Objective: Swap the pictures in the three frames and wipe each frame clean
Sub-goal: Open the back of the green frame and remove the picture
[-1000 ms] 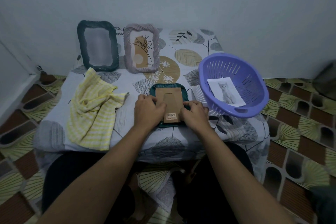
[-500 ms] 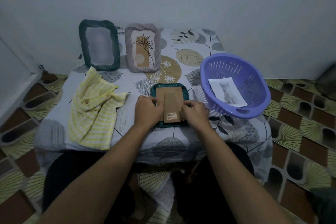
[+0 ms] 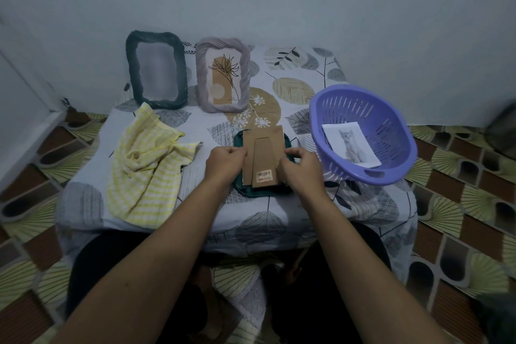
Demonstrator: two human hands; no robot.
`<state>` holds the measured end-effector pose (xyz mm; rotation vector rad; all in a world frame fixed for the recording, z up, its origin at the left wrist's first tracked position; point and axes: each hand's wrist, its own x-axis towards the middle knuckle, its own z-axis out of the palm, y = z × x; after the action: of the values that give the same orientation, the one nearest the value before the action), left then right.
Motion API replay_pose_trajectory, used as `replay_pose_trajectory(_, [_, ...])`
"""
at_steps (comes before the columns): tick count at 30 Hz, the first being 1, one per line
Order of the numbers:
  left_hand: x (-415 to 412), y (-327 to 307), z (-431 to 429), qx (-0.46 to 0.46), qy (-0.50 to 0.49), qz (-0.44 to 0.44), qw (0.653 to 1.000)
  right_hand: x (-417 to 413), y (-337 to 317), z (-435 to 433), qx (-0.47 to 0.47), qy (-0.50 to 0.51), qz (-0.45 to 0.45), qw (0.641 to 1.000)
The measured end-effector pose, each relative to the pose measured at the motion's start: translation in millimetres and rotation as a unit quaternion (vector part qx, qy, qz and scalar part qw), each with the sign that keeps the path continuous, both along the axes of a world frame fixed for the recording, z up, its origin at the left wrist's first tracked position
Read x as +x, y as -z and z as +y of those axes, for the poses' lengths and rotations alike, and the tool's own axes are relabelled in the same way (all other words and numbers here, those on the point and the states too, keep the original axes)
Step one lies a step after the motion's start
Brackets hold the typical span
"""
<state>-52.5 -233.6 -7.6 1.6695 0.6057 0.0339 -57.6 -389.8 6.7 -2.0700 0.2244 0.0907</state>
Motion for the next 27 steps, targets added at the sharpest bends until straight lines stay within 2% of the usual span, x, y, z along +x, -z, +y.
replay_pose_trajectory(4, [0.8, -1.2, 0.8, -0.023, -0.001, 0.005, 1.000, 1.4, -4.7, -3.8, 0.045, 0.006, 0.010, 0.999])
replay_pose_trajectory(9, [-0.4, -1.1, 1.4, -0.049, 0.007, 0.001, 0.999, 7.1, -0.3, -4.2, 0.053, 0.020, -0.003, 0.998])
replay_pose_trajectory(14, [-2.9, -1.5, -0.8, -0.029, 0.008, -0.035, 0.999, 9.7, 0.5, -6.7, 0.076, 0.029, -0.024, 0.996])
replay_pose_trajectory(19, [-3.0, -4.3, 0.5, -0.064, -0.027, -0.066, 0.995, 9.2, -1.7, 3.1, 0.113, 0.028, -0.037, 0.993])
replay_pose_trajectory(23, [-7.4, -5.5, 22.3, 0.014, -0.048, -0.079, 0.996, 8.5, -0.1, 28.0, 0.124, -0.020, 0.001, 0.992])
replay_pose_trajectory(27, [-12.4, -2.2, 54.7, 0.130, -0.046, -0.040, 0.990, 3.3, 1.3, 57.6, 0.121, -0.088, 0.046, 0.988])
